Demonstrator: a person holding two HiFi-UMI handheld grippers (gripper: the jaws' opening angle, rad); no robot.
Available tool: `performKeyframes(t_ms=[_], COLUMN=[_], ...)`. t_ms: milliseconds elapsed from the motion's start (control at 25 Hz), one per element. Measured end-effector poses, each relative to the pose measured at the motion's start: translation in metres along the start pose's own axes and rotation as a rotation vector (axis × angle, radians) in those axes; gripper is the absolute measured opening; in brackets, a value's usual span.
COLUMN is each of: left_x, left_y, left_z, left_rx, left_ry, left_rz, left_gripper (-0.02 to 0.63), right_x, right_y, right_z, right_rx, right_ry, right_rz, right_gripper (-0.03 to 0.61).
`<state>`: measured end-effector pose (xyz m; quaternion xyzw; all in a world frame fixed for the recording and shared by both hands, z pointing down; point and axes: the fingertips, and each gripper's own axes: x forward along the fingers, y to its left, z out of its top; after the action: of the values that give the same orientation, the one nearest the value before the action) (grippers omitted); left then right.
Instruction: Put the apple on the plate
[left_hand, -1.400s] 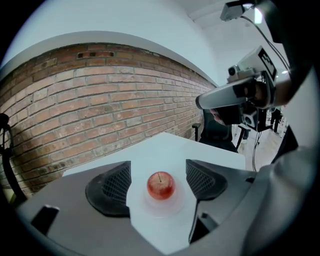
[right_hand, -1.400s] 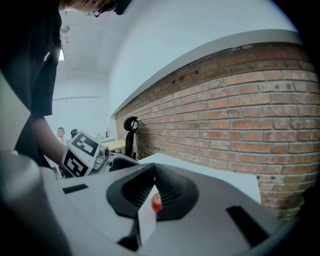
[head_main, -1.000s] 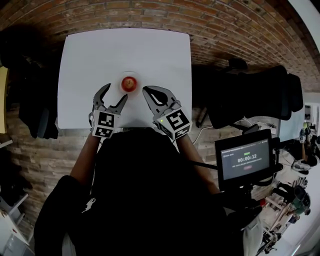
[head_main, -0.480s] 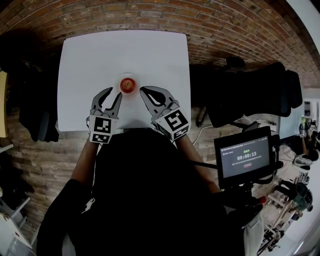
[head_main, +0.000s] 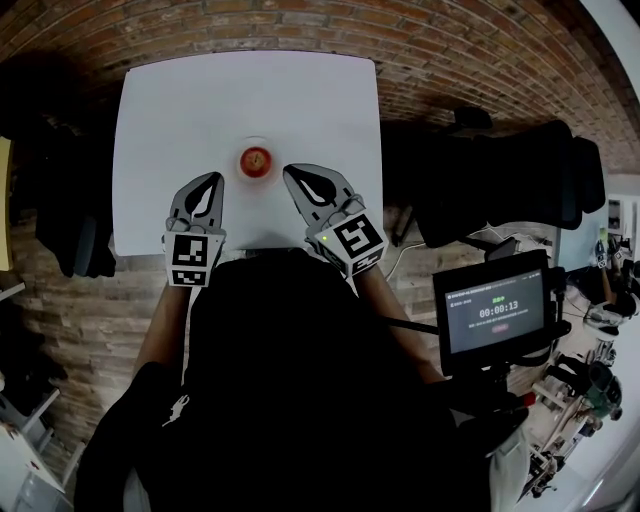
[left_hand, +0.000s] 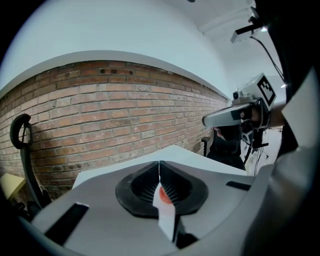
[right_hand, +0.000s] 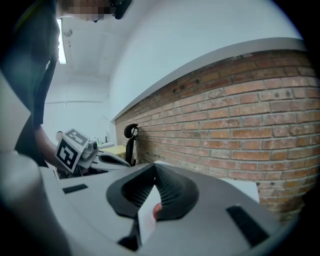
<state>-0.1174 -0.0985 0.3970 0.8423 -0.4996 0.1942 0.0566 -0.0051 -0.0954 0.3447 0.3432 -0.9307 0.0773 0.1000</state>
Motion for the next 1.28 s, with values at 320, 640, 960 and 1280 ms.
performKeyframes(t_ms=[320,640,960,1280], left_x=[-0.01,-0.01,-0.007,-0.002], left_y=[0.006,0.004,-0.001,0.001], left_z=[-0.003,0.0,-0.007,-0.015], left_rx=[-0.045,-0.04,-0.04,-0.03], left_ry=[-0.008,-0.013,0.006,0.025], left_rz=[0.017,0.002,-0.014,-0.022], left_gripper=[0.008,0.006,0.006,0.006], right_x=[-0.005,-0.008,-0.009,-0.006], right_y=[-0.003,-0.005,-0.006,-0.006], right_z=[-0.003,-0.002,-0.005,-0.007], right_rx=[0.005,0.004,0.006,-0.005], right_ry=[0.006,0.007,0.016,0.031], right_rz=[-0.02,-0.037,-0.046,-0.052], right_gripper=[0.003,0.003,0.003,0.003])
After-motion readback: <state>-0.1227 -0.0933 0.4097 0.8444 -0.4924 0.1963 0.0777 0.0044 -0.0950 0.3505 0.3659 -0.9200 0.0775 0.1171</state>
